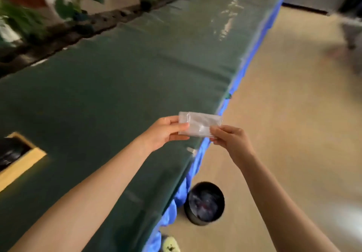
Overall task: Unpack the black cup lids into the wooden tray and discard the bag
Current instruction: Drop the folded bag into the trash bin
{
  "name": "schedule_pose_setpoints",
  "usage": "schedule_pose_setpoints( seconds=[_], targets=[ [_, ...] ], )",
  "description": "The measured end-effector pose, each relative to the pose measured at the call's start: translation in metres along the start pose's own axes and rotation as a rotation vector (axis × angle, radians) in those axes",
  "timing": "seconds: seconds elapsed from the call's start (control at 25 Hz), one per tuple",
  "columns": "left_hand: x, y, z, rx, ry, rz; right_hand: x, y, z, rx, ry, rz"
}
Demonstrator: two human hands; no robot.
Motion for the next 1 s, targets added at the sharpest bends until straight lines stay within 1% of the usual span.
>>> schedule_pose_setpoints(
  seconds=[0.08, 0.12, 0.16, 0.2, 0.28, 0.32, 0.44, 0.48, 0.52, 0.6, 0.72, 0.84, 1.0],
  targets=[
    [0.016, -0.025, -0.010, 0.041, -0.015, -0.107, -0.011, 0.038, 0.006, 0.017, 0.001, 0.100],
    [0.026, -0.032, -0.018, 0.046, -0.014, -0.114, -0.017, 0.060, 0.010, 0.026, 0.010, 0.166],
    [0.036, -0.033, -0.029, 0.081, -0.007, -0.072, -0.023, 0.082, 0.015, 0.036, 0.017, 0.238],
    [0.045, -0.029, -0.040, 0.187, -0.009, 0.020, -0.029, 0.105, 0.022, 0.040, 0.022, 0.311],
    [0.062, -0.015, -0.063, 0.565, -0.047, 0.208, -0.042, 0.150, 0.043, -0.001, 0.020, 0.462],
    [0.070, -0.011, -0.073, 0.741, -0.077, 0.237, -0.048, 0.170, 0.056, -0.049, 0.008, 0.541],
    [0.090, -0.008, -0.115, 1.263, -0.083, 0.162, -0.067, 0.219, 0.098, -0.205, -0.072, 0.746],
    [0.093, -0.007, -0.130, 1.433, -0.063, 0.157, -0.070, 0.230, 0.113, -0.246, -0.096, 0.789],
    [0.096, -0.005, -0.140, 1.552, -0.058, 0.175, -0.072, 0.239, 0.127, -0.290, -0.121, 0.823],
    [0.096, -0.006, -0.149, 1.639, -0.092, 0.227, -0.071, 0.252, 0.157, -0.380, -0.177, 0.855],
    [0.098, -0.008, -0.152, 1.664, -0.109, 0.234, -0.060, 0.258, 0.201, -0.529, -0.256, 0.831],
    [0.099, -0.008, -0.151, 1.685, -0.102, 0.248, -0.042, 0.250, 0.242, -0.675, -0.304, 0.748],
    [0.102, -0.006, -0.155, 1.678, -0.118, 0.268, -0.014, 0.241, 0.300, -0.796, -0.308, 0.666]
  ],
)
Point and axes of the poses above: each hand's wrist, its own x-axis towards the middle knuckle, its own y-axis out of the back of the hand, z = x × y, the point moved 7 cm from there along x, towards the middle knuckle, and after that the axes turned 13 degrees about x, right-handed, at the moved point
